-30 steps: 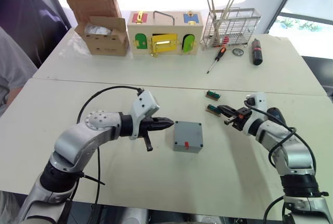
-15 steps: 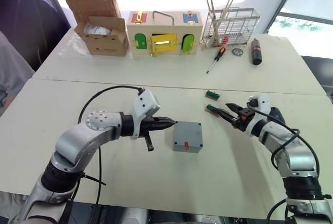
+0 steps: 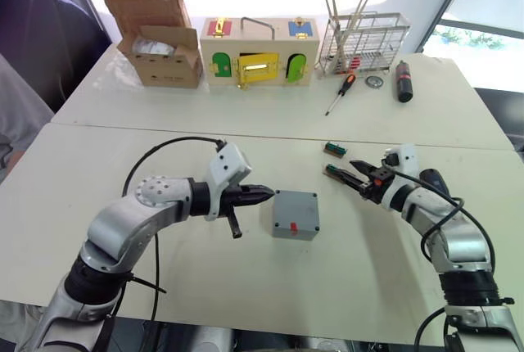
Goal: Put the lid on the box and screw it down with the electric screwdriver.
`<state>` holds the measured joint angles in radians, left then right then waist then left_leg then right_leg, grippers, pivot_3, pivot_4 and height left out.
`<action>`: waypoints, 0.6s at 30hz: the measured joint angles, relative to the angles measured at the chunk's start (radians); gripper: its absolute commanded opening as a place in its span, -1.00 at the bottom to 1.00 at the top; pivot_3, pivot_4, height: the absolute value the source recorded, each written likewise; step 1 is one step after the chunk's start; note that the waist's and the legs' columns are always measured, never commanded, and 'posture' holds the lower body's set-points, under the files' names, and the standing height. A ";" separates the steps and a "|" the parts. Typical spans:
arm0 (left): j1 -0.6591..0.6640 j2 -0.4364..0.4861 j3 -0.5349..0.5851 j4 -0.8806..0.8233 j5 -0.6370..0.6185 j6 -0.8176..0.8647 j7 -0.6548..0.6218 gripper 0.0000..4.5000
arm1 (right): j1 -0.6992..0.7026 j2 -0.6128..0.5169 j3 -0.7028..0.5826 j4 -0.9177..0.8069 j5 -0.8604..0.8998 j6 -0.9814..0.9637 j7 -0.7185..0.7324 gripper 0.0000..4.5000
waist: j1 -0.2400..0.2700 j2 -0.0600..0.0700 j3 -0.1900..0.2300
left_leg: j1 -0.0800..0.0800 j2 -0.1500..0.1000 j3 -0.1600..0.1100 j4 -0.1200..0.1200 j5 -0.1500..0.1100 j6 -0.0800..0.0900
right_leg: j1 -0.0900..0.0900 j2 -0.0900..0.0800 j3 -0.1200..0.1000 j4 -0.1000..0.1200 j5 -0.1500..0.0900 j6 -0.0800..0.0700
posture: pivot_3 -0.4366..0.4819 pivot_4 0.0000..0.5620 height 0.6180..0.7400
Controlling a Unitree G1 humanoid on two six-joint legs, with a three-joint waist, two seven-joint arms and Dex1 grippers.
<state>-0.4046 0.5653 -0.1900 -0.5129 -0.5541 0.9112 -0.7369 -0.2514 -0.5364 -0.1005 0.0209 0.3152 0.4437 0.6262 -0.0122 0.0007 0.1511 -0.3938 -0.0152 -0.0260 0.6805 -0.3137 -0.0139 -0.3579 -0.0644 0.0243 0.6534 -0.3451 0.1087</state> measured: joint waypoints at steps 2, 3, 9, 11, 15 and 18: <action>0.000 0.000 -0.003 0.000 0.000 0.000 0.001 -1.00 | -0.001 0.000 0.009 0.001 -0.005 -0.009 0.003 -0.98 | 0.000 0.000 0.000 | 0.000 0.000 0.000 0.000 0.000 0.000 | 0.000 0.000 0.000 0.000 0.000 0.000 | -0.05 -0.47 1.00; 0.000 0.000 -0.004 0.000 0.000 0.000 0.001 -1.00 | -0.001 0.000 0.014 0.001 -0.009 -0.015 0.007 -0.98 | -0.001 0.000 0.000 | 0.000 0.000 0.000 0.000 0.000 0.000 | 0.000 0.000 0.000 0.000 0.000 0.000 | -0.05 -0.47 1.00; 0.000 0.002 -0.004 0.000 0.001 -0.005 0.001 -1.00 | -0.001 0.008 0.016 0.001 -0.015 -0.020 0.007 -0.98 | -0.001 0.000 0.000 | 0.000 0.000 0.000 0.000 0.000 0.000 | 0.000 0.000 0.000 0.000 0.000 0.000 | -0.05 -0.47 1.00; 0.004 0.003 -0.004 0.000 0.001 -0.006 0.001 -1.00 | 0.000 0.008 0.016 -0.002 -0.015 -0.019 0.007 -0.98 | -0.001 0.000 0.000 | 0.000 0.000 0.000 0.000 0.000 0.000 | 0.000 0.000 0.000 0.000 0.000 0.000 | -0.05 -0.47 1.00; 0.010 0.005 -0.010 0.000 0.002 -0.008 0.000 -1.00 | 0.012 0.008 0.013 -0.019 -0.012 -0.012 0.007 -0.98 | 0.000 0.000 0.000 | 0.000 0.000 0.000 0.000 0.000 0.000 | 0.000 0.000 0.000 0.000 0.000 0.000 | -0.05 -0.47 1.00; 0.011 0.008 -0.014 0.000 0.003 -0.010 -0.001 -1.00 | 0.018 0.008 0.003 -0.023 0.007 -0.004 0.008 -0.98 | 0.000 0.000 0.000 | 0.000 0.000 0.000 0.000 0.000 0.000 | 0.000 0.000 0.000 0.000 0.000 0.000 | -0.05 -0.47 1.00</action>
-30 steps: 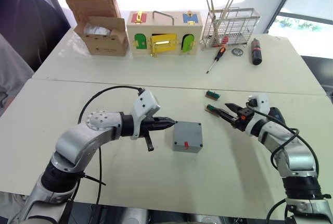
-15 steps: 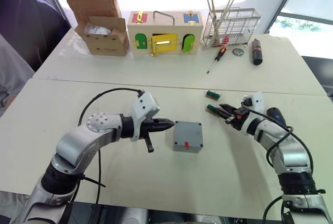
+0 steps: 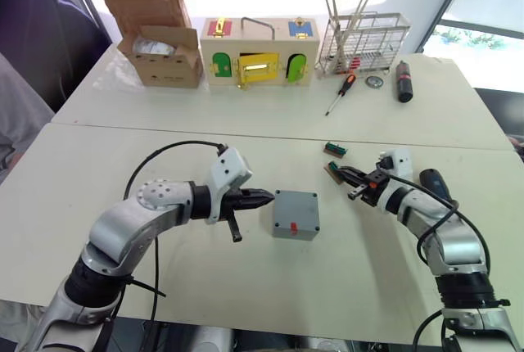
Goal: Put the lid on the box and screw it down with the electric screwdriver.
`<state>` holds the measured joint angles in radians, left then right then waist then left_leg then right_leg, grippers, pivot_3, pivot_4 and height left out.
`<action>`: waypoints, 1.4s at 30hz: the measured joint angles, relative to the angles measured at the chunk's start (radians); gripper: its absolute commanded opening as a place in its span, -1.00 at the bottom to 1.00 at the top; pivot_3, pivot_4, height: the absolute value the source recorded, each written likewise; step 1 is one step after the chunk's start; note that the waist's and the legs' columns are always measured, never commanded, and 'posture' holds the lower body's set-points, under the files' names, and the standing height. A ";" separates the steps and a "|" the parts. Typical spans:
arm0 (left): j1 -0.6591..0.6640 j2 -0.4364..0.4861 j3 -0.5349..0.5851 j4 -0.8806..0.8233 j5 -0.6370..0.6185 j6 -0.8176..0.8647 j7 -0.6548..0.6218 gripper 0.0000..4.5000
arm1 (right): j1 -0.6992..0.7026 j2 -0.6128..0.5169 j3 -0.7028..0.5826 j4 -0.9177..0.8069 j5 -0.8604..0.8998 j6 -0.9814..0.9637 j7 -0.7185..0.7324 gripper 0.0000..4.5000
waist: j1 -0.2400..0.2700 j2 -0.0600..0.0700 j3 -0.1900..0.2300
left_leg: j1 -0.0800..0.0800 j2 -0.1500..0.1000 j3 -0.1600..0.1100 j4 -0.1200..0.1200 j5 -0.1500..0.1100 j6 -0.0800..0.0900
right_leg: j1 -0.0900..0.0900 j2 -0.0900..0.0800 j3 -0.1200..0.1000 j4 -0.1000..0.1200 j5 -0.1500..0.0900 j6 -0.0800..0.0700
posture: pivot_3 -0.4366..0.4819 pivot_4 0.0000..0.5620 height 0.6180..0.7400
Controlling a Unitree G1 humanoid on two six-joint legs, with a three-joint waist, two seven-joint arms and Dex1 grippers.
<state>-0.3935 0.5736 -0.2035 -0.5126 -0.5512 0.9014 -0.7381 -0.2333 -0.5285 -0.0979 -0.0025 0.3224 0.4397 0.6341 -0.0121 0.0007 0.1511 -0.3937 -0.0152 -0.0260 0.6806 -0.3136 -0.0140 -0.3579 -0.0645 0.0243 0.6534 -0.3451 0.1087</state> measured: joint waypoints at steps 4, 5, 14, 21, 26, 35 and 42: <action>0.000 0.005 -0.006 0.001 0.008 -0.015 -0.003 -1.00 | 0.004 -0.001 -0.032 -0.020 0.024 0.010 0.000 -0.98 | 0.000 0.000 0.000 | 0.000 0.000 0.000 0.000 0.000 0.000 | 0.000 0.000 0.000 0.000 0.000 0.000 | -0.05 -0.47 1.00; 0.000 0.005 -0.009 0.001 0.009 -0.015 -0.004 -1.00 | 0.005 -0.001 -0.036 -0.026 0.028 0.012 0.000 -0.98 | 0.000 0.000 0.000 | 0.000 0.000 0.000 0.000 0.000 0.000 | 0.000 0.000 0.000 0.000 0.000 0.000 | -0.05 -0.47 1.00; -0.005 0.002 -0.010 0.029 0.014 -0.033 -0.010 -1.00 | 0.023 -0.001 -0.062 -0.109 0.082 0.051 -0.004 -0.98 | 0.000 0.000 0.000 | 0.000 0.000 0.000 0.000 0.000 0.000 | 0.000 0.000 0.000 0.000 0.000 0.000 | -0.05 -0.47 1.00; -0.012 0.104 0.026 0.040 0.014 -0.051 -0.076 -1.00 | 0.101 -0.071 -0.077 -0.341 0.230 0.183 0.069 -0.98 | 0.000 0.000 0.000 | 0.000 0.000 0.000 -0.001 -0.002 0.004 | 0.000 0.000 0.000 0.000 0.000 0.000 | -0.05 -0.47 1.00; 0.019 0.152 0.021 0.009 0.012 -0.060 -0.130 -1.00 | 0.157 -0.118 -0.046 -0.451 0.275 0.243 0.112 -0.98 | 0.000 0.000 0.000 | 0.000 0.000 0.000 -0.001 -0.003 0.006 | 0.000 -0.001 0.000 -0.001 0.000 0.000 | -0.05 -0.47 1.00; 0.028 0.133 0.003 0.000 0.016 -0.061 -0.127 -1.00 | 0.170 -0.117 -0.026 -0.485 0.292 0.271 0.097 -0.98 | 0.001 0.000 0.000 | 0.000 0.000 0.000 -0.001 -0.003 0.006 | 0.000 -0.001 0.000 -0.001 0.000 0.000 | -0.05 -0.47 1.00; 0.028 0.125 -0.001 -0.001 0.016 -0.061 -0.125 -1.00 | 0.177 -0.117 -0.025 -0.485 0.291 0.271 0.096 -0.98 | 0.001 0.000 0.000 | 0.000 0.000 0.000 -0.001 -0.003 0.006 | 0.000 -0.001 0.000 -0.001 0.000 0.000 | -0.05 -0.47 1.00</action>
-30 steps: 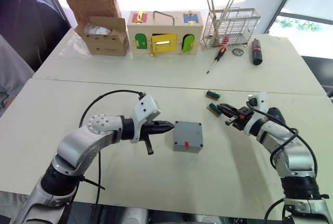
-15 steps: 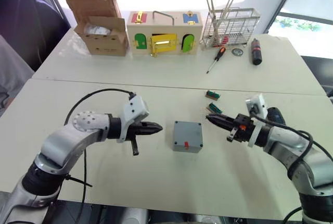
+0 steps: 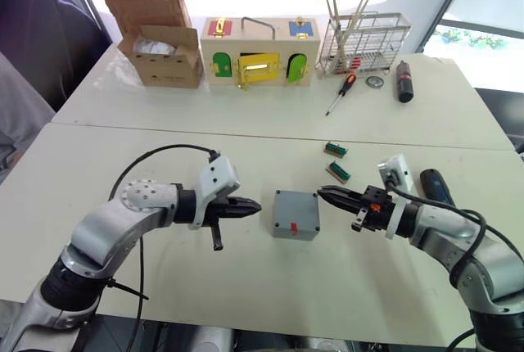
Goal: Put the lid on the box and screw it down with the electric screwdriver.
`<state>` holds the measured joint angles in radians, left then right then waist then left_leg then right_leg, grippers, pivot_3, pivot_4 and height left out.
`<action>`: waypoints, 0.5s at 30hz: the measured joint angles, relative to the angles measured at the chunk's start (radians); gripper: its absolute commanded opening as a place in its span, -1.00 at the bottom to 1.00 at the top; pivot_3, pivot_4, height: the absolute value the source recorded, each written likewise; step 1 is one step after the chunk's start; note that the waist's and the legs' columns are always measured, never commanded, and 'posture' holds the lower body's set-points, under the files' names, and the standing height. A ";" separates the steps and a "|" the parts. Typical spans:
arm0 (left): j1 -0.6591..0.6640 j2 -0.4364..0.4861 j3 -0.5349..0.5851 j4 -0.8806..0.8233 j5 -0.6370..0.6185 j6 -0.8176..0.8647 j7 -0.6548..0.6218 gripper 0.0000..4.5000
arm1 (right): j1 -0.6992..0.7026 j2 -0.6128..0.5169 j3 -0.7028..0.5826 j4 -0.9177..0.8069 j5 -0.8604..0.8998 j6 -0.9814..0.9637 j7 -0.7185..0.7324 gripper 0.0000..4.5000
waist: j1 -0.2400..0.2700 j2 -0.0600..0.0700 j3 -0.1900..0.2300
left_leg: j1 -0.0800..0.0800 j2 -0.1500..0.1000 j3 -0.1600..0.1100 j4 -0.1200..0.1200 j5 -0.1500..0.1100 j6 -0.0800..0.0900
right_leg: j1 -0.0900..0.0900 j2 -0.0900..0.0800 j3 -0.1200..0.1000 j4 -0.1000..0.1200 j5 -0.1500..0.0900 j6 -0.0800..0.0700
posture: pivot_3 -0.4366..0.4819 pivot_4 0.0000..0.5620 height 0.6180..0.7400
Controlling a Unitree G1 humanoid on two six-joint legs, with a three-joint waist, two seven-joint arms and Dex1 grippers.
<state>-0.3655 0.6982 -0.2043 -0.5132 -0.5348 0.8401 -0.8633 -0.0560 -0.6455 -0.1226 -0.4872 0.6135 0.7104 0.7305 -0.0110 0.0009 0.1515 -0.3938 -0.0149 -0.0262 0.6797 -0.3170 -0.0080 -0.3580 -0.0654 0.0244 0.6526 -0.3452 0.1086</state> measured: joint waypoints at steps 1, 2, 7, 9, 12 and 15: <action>0.000 -0.002 0.000 0.000 0.000 0.000 0.000 -1.00 | 0.000 0.000 0.002 0.000 0.000 0.000 -0.001 -0.98 | 0.000 0.000 0.000 | 0.000 0.000 0.000 0.000 0.000 0.000 | 0.000 0.000 0.000 0.000 0.000 0.000 | -0.05 -0.47 1.00; 0.000 -0.002 0.000 0.000 0.000 0.000 0.000 -1.00 | 0.000 0.002 0.004 0.000 0.000 0.000 -0.002 -0.98 | 0.000 0.000 0.000 | 0.000 0.000 0.000 0.000 0.000 0.000 | 0.000 0.000 0.000 0.000 0.000 0.000 | -0.05 -0.47 1.00; 0.000 -0.004 -0.001 0.000 0.001 0.000 0.006 -1.00 | -0.001 0.009 0.016 0.000 0.001 0.001 -0.009 -0.98 | 0.000 0.000 0.000 | 0.000 0.000 0.000 0.000 0.000 0.000 | 0.000 0.000 0.000 0.000 0.000 0.000 | -0.05 -0.47 1.00; 0.000 -0.004 -0.001 0.000 0.001 0.000 0.011 -1.00 | -0.001 0.009 0.018 0.000 0.000 -0.001 -0.010 -0.98 | 0.000 0.000 0.000 | 0.000 0.000 0.000 0.000 0.000 0.000 | 0.000 0.000 0.000 0.000 0.000 0.000 | -0.05 -0.47 1.00; 0.000 -0.006 -0.008 0.000 0.001 0.000 0.017 -1.00 | -0.001 0.009 0.019 0.000 -0.001 -0.003 -0.010 -0.98 | 0.000 0.000 0.000 | 0.000 0.000 0.000 0.000 0.000 0.000 | 0.000 0.000 0.000 0.000 0.000 0.000 | -0.05 -0.47 1.00; 0.000 -0.011 -0.010 0.000 0.001 0.000 0.018 -1.00 | -0.001 0.010 0.024 0.002 -0.004 -0.011 -0.013 -0.98 | 0.000 0.000 0.000 | 0.000 0.000 0.000 0.000 0.000 0.000 | 0.000 0.000 0.000 0.000 0.000 0.000 | -0.05 -0.47 1.00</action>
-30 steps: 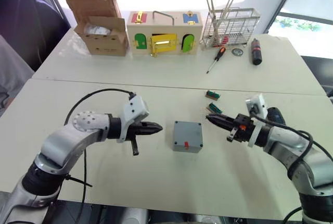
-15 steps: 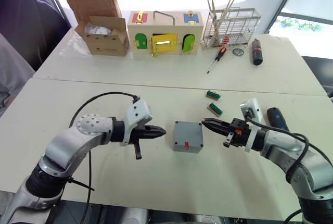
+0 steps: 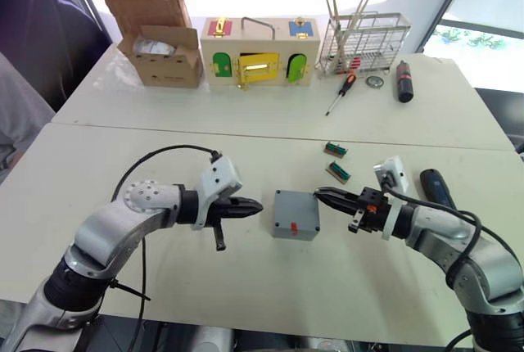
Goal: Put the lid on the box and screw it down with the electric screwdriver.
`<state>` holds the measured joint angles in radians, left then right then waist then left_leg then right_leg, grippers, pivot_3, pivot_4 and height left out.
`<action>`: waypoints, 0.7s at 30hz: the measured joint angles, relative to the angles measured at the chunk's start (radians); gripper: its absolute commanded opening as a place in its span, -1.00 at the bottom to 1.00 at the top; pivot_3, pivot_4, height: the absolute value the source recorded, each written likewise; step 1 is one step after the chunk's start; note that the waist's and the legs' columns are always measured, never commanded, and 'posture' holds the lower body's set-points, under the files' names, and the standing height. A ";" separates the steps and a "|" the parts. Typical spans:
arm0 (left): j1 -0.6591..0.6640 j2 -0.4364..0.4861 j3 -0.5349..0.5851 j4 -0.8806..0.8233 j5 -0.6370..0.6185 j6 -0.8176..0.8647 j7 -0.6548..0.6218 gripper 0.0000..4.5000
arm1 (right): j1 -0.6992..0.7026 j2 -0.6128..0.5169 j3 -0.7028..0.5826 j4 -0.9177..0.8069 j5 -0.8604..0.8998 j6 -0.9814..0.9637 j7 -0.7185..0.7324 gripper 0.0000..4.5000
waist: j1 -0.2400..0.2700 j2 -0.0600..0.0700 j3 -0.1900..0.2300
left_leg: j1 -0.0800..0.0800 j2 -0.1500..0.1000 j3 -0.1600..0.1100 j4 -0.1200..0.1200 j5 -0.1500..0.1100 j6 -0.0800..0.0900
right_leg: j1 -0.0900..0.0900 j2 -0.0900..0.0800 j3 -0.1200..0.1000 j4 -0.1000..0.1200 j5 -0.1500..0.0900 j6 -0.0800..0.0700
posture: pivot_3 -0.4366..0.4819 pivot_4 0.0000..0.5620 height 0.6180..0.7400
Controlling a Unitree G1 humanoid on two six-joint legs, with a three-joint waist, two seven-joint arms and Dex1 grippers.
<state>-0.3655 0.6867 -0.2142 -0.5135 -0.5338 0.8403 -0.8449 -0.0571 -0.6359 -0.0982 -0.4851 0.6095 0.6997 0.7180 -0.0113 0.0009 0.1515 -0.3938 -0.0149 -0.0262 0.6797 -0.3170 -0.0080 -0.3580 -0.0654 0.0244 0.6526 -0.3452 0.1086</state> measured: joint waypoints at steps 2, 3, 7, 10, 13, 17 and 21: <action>0.000 0.000 0.000 0.000 0.000 0.000 0.000 -1.00 | 0.000 0.001 0.007 0.004 -0.006 -0.012 -0.001 -0.98 | 0.000 0.000 0.000 | 0.000 0.000 0.000 0.000 0.000 0.000 | 0.000 0.000 0.000 0.000 0.000 0.000 | -0.05 -0.47 1.00; 0.000 0.000 0.000 0.000 0.000 0.000 0.000 -1.00 | -0.001 0.002 0.009 0.007 -0.008 -0.017 -0.001 -0.98 | 0.000 0.000 0.000 | 0.000 0.000 0.000 0.000 0.000 0.000 | 0.000 0.000 0.000 0.000 0.000 0.000 | -0.05 -0.47 1.00; 0.000 0.000 0.000 0.000 0.002 0.000 0.001 -1.00 | -0.002 0.009 0.012 0.017 -0.008 -0.028 -0.006 -0.98 | 0.000 0.000 0.000 | 0.000 0.000 0.000 0.000 0.000 0.000 | 0.000 0.000 0.000 0.000 0.000 0.000 | -0.05 -0.47 1.00; 0.000 -0.001 0.000 0.000 0.002 0.000 0.001 -1.00 | -0.004 0.010 0.012 0.018 -0.007 -0.028 -0.008 -0.98 | 0.000 0.000 0.000 | 0.000 0.000 0.000 0.000 0.000 0.000 | 0.000 0.000 0.000 0.000 0.000 0.000 | -0.05 -0.47 1.00; 0.000 -0.002 -0.001 0.000 0.002 -0.001 0.002 -1.00 | -0.003 0.010 0.012 0.018 -0.003 -0.026 -0.009 -0.98 | 0.000 0.000 0.000 | 0.000 0.000 0.000 0.000 0.000 0.000 | 0.000 0.000 0.000 0.000 0.000 0.000 | -0.05 -0.47 1.00; 0.000 -0.005 -0.006 0.000 0.002 -0.001 0.002 -1.00 | -0.003 0.010 0.011 0.017 0.004 -0.021 -0.010 -0.98 | 0.000 0.000 0.000 | 0.000 0.000 0.000 0.000 0.000 0.000 | 0.000 0.000 0.000 0.000 0.000 0.000 | -0.05 -0.47 1.00; 0.000 -0.008 -0.007 0.000 0.003 -0.003 0.002 -1.00 | -0.003 0.010 0.011 0.016 0.006 -0.019 -0.015 -0.98 | 0.000 0.000 0.000 | 0.000 0.000 0.000 0.000 0.000 0.000 | 0.000 0.000 0.000 0.000 0.000 0.000 | -0.05 -0.47 1.00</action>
<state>-0.3655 0.6790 -0.2207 -0.5134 -0.5305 0.8376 -0.8429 -0.0601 -0.6261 -0.0877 -0.4692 0.6153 0.6809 0.7030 -0.0112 0.0009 0.1515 -0.3938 -0.0149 -0.0262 0.6797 -0.3170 -0.0081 -0.3580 -0.0653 0.0244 0.6526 -0.3452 0.1086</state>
